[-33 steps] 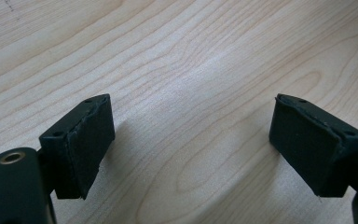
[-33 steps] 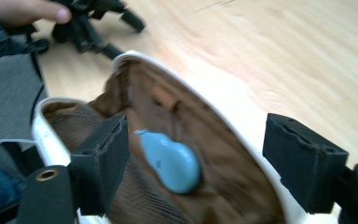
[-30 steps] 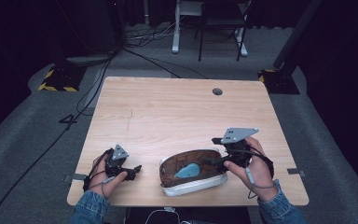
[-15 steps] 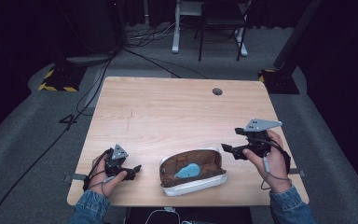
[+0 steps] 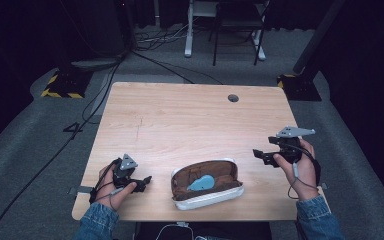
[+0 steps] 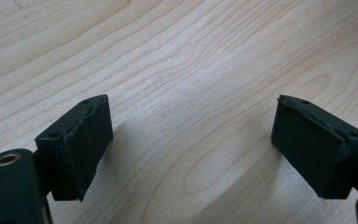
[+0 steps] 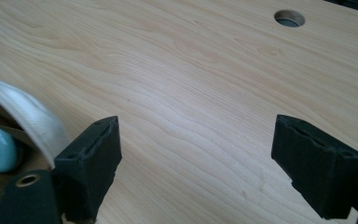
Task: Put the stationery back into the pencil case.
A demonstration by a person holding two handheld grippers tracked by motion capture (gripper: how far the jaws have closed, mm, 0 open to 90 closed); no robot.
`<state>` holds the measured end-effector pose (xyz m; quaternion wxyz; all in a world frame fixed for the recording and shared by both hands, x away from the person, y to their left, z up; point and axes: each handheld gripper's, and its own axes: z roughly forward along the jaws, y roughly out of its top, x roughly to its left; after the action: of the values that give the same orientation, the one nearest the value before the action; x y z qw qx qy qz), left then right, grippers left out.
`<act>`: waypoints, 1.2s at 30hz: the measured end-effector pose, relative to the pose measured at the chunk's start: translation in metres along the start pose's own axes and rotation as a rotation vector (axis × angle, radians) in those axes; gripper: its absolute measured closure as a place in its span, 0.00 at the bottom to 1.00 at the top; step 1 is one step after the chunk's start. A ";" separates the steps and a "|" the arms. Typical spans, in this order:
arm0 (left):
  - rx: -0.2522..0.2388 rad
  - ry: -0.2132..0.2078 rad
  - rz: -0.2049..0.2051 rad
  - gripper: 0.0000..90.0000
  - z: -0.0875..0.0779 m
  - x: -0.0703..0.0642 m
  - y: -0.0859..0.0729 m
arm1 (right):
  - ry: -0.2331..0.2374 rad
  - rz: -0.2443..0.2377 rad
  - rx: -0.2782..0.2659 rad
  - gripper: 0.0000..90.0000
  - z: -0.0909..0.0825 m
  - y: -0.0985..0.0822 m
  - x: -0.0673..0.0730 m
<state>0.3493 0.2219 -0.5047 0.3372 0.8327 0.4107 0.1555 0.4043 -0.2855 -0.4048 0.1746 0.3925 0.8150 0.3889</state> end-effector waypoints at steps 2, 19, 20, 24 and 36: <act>0.000 0.000 -0.001 0.14 0.000 0.000 0.000 | -0.016 0.005 0.002 0.19 0.003 -0.004 -0.006; 0.000 0.000 0.000 0.14 0.000 0.000 0.000 | -0.107 0.051 0.030 0.19 0.025 -0.042 -0.050; -0.001 -0.001 0.001 0.14 0.000 0.000 0.000 | -0.109 0.052 0.031 0.19 0.026 -0.044 -0.051; 0.000 0.000 0.000 0.14 0.000 0.000 0.000 | -0.115 0.056 0.035 0.19 0.031 -0.051 -0.057; 0.001 0.002 0.000 0.14 0.000 0.000 0.000 | -0.146 0.096 0.044 0.19 0.042 -0.068 -0.070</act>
<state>0.3492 0.2218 -0.5047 0.3364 0.8328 0.4109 0.1560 0.4388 -0.3452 -0.4849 0.2061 0.4620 0.7887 0.3493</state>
